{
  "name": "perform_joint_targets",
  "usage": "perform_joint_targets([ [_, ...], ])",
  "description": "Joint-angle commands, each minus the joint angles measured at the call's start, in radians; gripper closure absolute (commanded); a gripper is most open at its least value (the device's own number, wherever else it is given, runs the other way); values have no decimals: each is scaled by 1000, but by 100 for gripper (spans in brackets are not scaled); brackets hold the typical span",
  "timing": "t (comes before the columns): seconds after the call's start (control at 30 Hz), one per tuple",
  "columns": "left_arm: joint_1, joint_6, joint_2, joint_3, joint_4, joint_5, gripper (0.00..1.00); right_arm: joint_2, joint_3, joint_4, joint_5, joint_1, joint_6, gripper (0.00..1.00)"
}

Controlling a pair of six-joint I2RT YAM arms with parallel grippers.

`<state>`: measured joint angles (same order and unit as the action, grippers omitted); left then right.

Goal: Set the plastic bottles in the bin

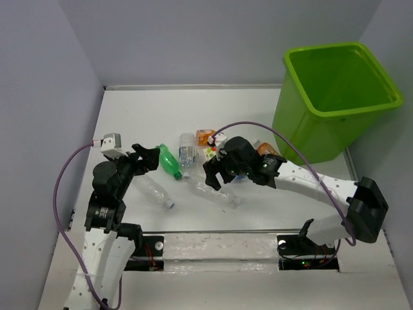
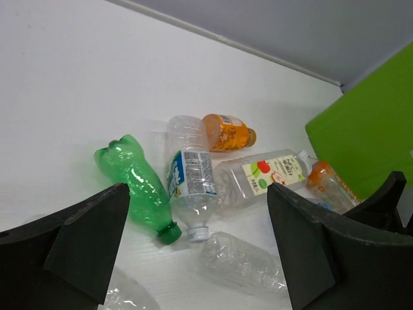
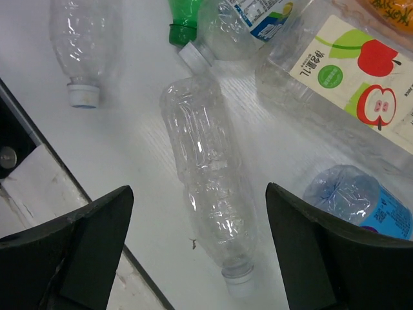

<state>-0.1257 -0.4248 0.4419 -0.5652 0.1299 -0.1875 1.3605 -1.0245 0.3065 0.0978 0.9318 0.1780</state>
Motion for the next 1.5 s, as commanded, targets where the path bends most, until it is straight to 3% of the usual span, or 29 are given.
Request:
perform_joint_targets([
  [0.0,14,-46,67,-50,49,157,1,92,-95,-20,26,18,-87,11],
  [0.33,14,-152,274,-102,178,364,1,331,-181,-3,49,45,-150,11],
  [0.6,14,-222,307,-136,348,330,1,423,-160,-49,-18,87,-155,12],
  [0.7,14,-247,305,-114,369,332,1,416,-143,-79,-52,98,-146,30],
  [0.8,14,-238,349,-116,385,303,1,341,-112,-83,-93,107,-126,46],
  [0.87,14,-241,415,-113,398,298,1,270,-86,-76,-92,107,-114,49],
  [1.0,14,-230,561,-147,444,309,1,-18,-74,-60,-96,107,-81,57],
  [1.13,14,-230,682,-144,433,310,1,-235,-146,-52,-213,107,-93,60],
  [1.3,14,-247,725,-134,409,324,1,-336,-336,-64,-513,107,-283,62],
  [1.4,14,-258,727,-124,379,324,3,-336,-425,-234,-736,85,-536,63],
  [1.47,14,-255,718,-116,360,300,9,-325,-442,-440,-786,-32,-650,65],
])
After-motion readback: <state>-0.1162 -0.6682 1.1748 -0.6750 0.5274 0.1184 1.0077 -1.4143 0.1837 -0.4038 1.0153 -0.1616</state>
